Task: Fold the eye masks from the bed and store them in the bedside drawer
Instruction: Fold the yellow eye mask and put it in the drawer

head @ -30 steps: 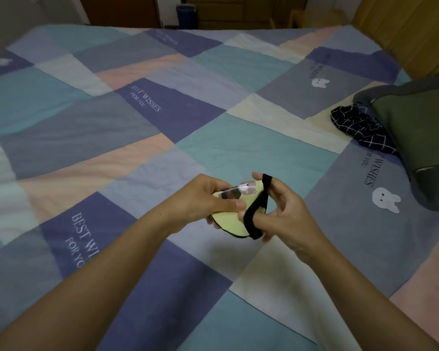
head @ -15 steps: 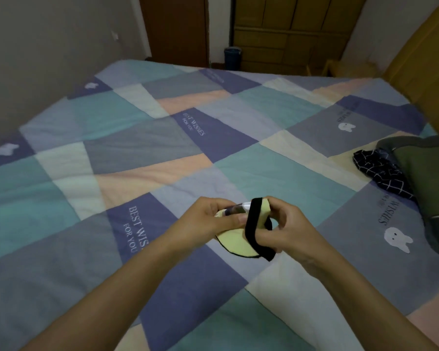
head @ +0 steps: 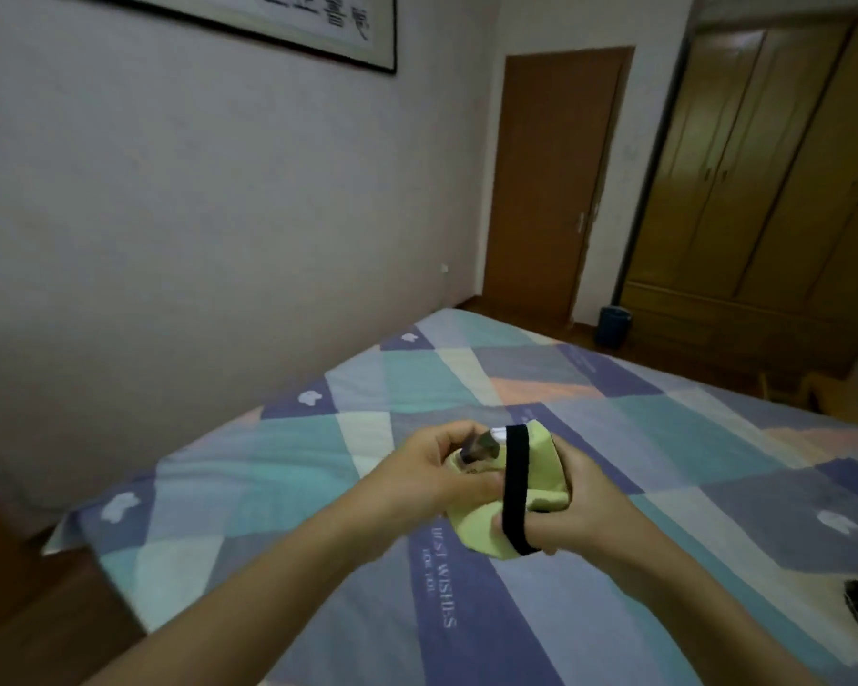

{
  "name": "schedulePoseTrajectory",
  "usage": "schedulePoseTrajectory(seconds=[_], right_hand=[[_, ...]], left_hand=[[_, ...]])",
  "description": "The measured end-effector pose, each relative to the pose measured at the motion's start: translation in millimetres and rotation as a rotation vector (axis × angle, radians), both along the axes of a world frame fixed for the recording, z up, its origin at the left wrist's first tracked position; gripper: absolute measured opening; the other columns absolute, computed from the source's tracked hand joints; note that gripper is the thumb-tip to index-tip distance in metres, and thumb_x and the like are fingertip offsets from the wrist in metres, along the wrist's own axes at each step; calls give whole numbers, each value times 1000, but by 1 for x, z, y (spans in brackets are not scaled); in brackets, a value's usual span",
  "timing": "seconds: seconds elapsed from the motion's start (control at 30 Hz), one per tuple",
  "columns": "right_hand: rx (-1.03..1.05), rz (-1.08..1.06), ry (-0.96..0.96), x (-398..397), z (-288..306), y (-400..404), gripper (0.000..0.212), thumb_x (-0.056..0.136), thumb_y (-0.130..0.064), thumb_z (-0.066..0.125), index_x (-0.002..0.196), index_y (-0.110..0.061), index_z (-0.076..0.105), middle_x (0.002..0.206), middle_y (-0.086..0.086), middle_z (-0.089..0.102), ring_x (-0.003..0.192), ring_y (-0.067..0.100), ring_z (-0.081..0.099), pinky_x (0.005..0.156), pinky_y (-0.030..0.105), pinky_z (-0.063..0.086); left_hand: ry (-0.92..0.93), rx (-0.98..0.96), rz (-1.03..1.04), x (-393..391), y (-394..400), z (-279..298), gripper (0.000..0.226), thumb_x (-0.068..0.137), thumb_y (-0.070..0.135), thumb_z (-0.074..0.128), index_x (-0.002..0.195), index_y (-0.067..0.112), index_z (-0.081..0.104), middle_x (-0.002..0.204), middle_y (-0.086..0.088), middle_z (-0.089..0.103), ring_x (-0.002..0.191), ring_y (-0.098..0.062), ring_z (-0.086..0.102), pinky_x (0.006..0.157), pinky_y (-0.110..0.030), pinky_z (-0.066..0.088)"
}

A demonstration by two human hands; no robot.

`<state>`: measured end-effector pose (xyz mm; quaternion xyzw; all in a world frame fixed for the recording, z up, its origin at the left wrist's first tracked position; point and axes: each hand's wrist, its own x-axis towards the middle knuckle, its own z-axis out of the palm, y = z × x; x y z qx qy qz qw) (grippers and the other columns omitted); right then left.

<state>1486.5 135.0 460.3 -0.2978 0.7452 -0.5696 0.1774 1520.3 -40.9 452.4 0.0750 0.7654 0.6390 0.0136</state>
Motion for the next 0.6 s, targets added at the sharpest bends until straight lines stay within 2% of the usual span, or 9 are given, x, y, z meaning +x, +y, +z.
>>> schedulePoseTrajectory(seconds=[0.07,0.13,0.2,0.27,0.37,0.43,0.47,0.5,0.6], right_hand=[[11,41,44,14,22,-37,47,60,-7,74,97,-32,62,87,-7,72,79,12,70,62,23,57],[-32,83,39,26,37,-80,41,64,3,75,94,-24,66,88,-2,75,80,14,72,67,27,60],[-77,104,24,39,53,-128,33,70,12,73,83,-18,69,79,4,75,70,11,71,65,26,58],[-125,136,39,53,67,-177,31,75,12,69,80,-17,66,68,-1,73,61,3,68,57,18,56],[-143,255,187,82,84,-257,26,76,-6,76,96,-20,67,78,-12,74,72,3,70,62,17,55],[-184,288,235,103,91,-312,24,79,-14,75,101,-20,68,84,-7,75,78,7,71,64,19,54],[-206,303,255,112,95,-341,23,80,-16,74,102,-21,68,86,-5,75,79,6,71,65,19,54],[-224,323,282,121,98,-368,21,82,-16,72,101,-24,69,87,-5,75,79,4,70,65,18,54],[-232,408,267,145,105,-443,11,86,-19,66,94,-26,70,82,-3,76,76,4,71,66,23,58]], left_hand=[[58,-200,92,25,-37,29,22,76,21,78,74,37,63,73,13,61,70,-7,56,63,-26,48],[98,-295,153,53,-75,52,25,72,26,79,83,37,60,81,10,65,74,-9,58,70,-33,51],[135,-204,179,82,-115,69,21,74,29,74,89,36,60,84,10,66,77,-8,59,71,-29,49],[123,-75,245,108,-155,83,15,83,30,66,96,29,61,82,12,64,72,-3,59,67,-20,47],[108,10,365,146,-222,103,37,77,41,67,109,27,56,79,4,65,59,-5,59,58,-19,46],[130,-48,382,171,-268,115,47,73,45,73,116,33,58,94,-5,71,80,-21,70,74,-33,56],[145,-110,422,185,-291,120,43,74,44,75,114,34,61,102,-6,72,93,-26,69,84,-39,56],[162,-181,486,197,-313,125,37,77,40,75,111,33,65,106,-4,72,99,-23,68,89,-41,55],[204,-250,646,234,-379,136,20,81,22,75,101,20,71,100,-7,74,91,-16,68,89,-42,53]])
